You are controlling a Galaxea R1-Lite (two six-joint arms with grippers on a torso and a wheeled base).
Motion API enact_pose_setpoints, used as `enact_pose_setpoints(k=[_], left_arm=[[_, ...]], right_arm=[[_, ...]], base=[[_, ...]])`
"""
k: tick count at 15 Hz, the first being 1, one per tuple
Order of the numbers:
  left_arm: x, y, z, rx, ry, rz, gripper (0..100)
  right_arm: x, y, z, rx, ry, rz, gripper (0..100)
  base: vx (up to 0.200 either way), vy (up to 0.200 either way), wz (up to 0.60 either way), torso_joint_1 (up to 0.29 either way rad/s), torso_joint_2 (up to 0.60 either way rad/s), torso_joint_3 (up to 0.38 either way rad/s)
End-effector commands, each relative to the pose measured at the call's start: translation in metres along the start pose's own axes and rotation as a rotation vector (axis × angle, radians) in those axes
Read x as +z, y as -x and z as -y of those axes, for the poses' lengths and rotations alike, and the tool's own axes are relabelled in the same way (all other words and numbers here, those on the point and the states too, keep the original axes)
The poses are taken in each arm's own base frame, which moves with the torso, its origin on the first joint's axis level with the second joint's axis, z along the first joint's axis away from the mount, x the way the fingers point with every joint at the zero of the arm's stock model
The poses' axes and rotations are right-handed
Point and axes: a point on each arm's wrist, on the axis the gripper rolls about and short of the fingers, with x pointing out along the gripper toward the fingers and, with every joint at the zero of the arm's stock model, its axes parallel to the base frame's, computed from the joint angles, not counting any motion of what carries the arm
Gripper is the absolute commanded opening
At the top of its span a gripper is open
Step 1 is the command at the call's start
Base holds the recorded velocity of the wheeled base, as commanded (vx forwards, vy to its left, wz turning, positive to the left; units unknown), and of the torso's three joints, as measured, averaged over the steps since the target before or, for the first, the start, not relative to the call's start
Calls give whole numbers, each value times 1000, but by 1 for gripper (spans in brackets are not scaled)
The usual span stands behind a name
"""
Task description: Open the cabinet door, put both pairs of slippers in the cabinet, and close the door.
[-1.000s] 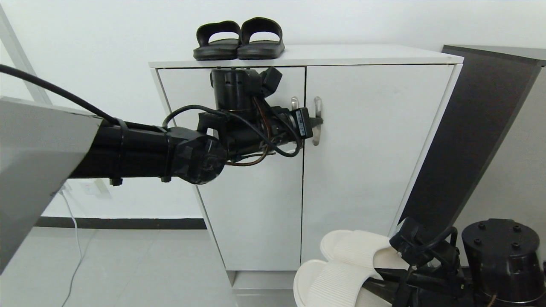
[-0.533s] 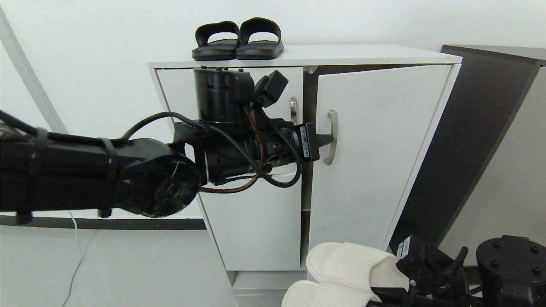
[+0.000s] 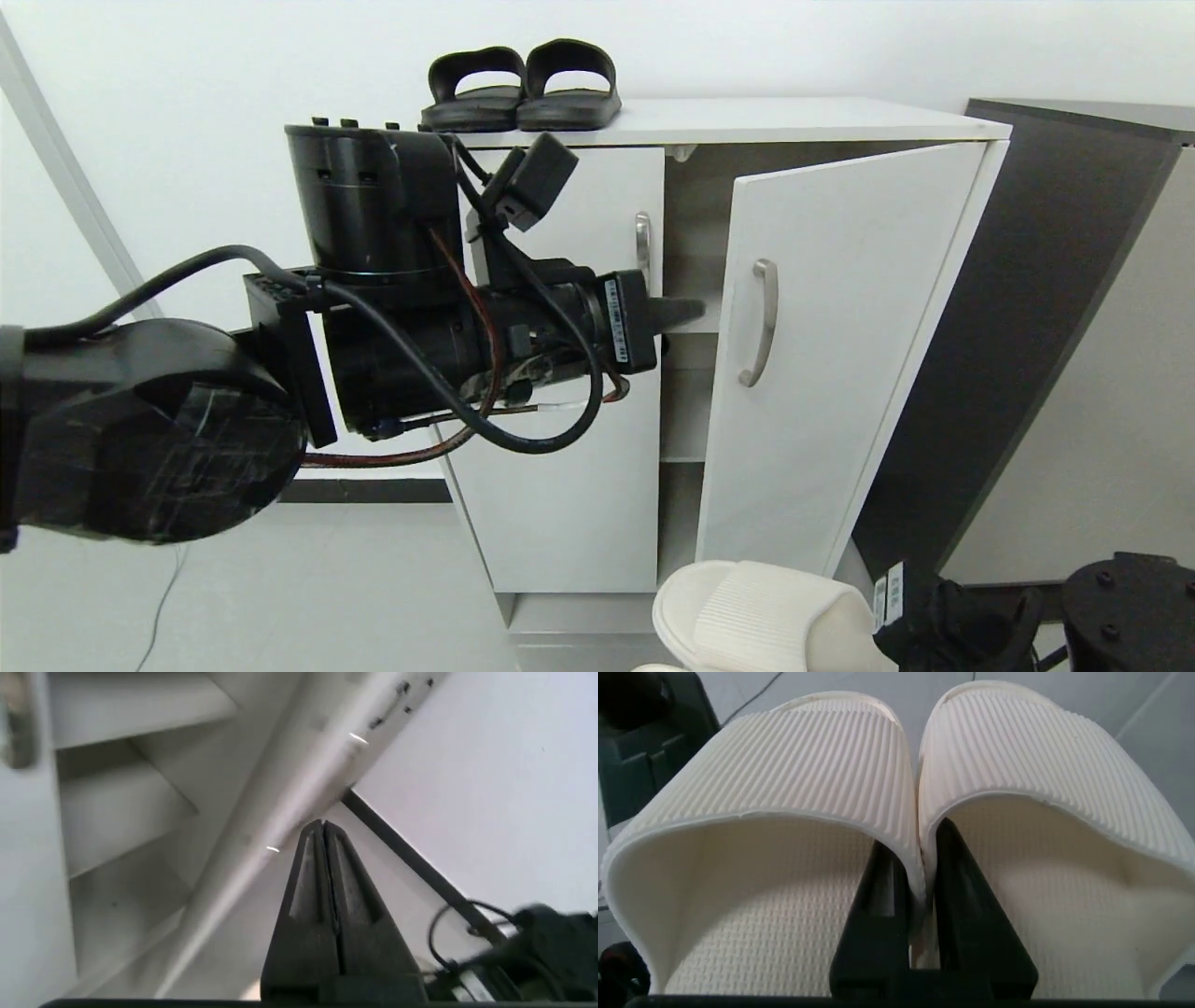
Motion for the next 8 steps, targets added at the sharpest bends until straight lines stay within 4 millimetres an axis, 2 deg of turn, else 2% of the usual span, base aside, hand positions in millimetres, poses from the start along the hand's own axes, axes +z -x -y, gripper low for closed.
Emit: enact_pose_setpoints(k=[1, 3, 5, 8], left_arm=[[-1, -11, -13, 15, 4, 16, 0], [3, -34, -30, 15, 70, 76, 0], [-5, -49, -38, 19, 104, 57, 0], [-5, -71, -46, 17, 101, 73, 0]], right_arm=[[1, 3, -3, 14, 8, 8, 0], [1, 2, -4, 16, 9, 8, 0], [0, 2, -5, 19, 10, 3, 0], [-2, 2, -6, 28, 14, -5, 0]], base=[[0, 0, 0, 0, 0, 0], [0, 0, 0, 0, 0, 0], [0, 0, 0, 0, 0, 0], [0, 0, 0, 0, 0, 0]])
